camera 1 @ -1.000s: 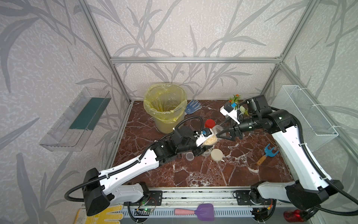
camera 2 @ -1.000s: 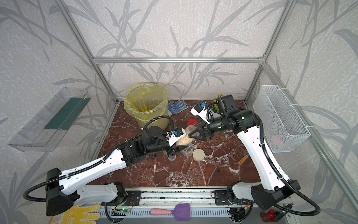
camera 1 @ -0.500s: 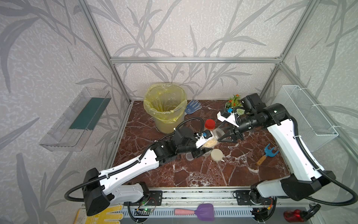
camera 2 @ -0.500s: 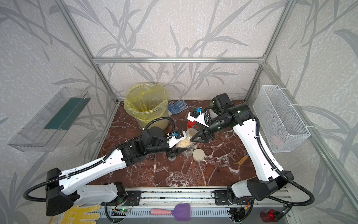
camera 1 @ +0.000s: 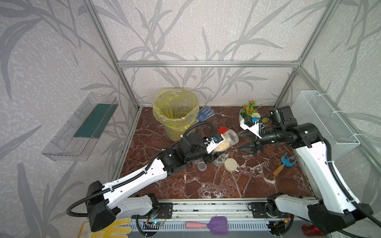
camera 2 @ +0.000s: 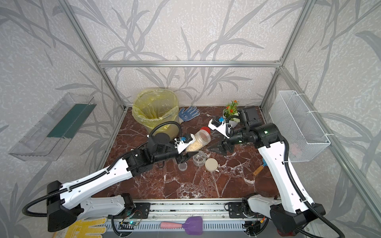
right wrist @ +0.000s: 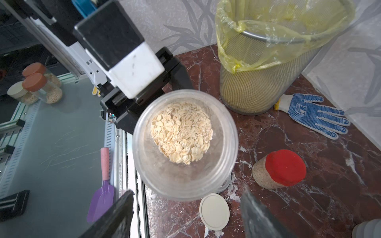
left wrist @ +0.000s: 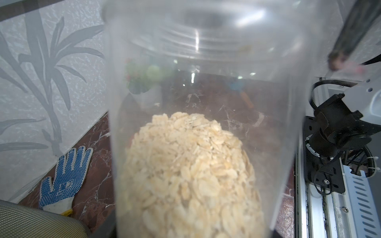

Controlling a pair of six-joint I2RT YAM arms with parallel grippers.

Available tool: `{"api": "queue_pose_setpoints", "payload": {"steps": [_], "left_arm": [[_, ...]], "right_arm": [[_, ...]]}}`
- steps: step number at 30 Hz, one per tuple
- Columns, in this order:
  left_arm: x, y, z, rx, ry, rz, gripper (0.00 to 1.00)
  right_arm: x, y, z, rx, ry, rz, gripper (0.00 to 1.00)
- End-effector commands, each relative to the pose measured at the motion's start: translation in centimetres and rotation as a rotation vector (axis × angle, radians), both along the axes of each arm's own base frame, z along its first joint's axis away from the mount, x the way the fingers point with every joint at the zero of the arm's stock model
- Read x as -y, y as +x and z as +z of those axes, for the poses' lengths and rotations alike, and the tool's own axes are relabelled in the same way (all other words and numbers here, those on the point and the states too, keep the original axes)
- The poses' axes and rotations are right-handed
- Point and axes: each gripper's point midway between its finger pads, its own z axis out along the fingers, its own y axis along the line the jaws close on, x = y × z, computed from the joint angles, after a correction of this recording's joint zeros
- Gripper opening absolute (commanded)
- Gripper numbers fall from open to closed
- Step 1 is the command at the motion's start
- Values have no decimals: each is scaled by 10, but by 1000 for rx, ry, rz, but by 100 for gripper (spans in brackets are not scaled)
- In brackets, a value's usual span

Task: Empty expired oatmeal from jars
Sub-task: Unscrew the lid from the jar.

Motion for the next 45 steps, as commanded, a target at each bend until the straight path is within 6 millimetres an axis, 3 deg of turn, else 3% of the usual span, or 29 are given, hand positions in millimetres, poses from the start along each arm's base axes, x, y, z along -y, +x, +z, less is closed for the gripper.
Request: {"api": "queue_pose_setpoints", "payload": {"steps": [1, 6, 8, 14, 24, 36, 45], "left_arm": [[1, 7, 28, 74, -56, 18, 0], [7, 17, 21, 95, 0, 27, 0], [9, 20, 20, 101, 13, 32, 0], [9, 27, 21, 140, 27, 63, 0], [13, 33, 11, 147, 71, 67, 0], [18, 35, 3, 132, 85, 57, 0], [17, 33, 4, 136, 78, 55, 0]], "right_arm": [[5, 21, 18, -23, 62, -179, 83], [13, 28, 35, -266, 179, -427, 82], [22, 36, 31, -380, 222, -587, 82], [30, 33, 22, -626, 334, -785, 82], [15, 37, 18, -828, 429, -801, 86], [-9, 43, 12, -825, 365, -738, 85], [-13, 41, 7, -820, 333, -729, 79]]}}
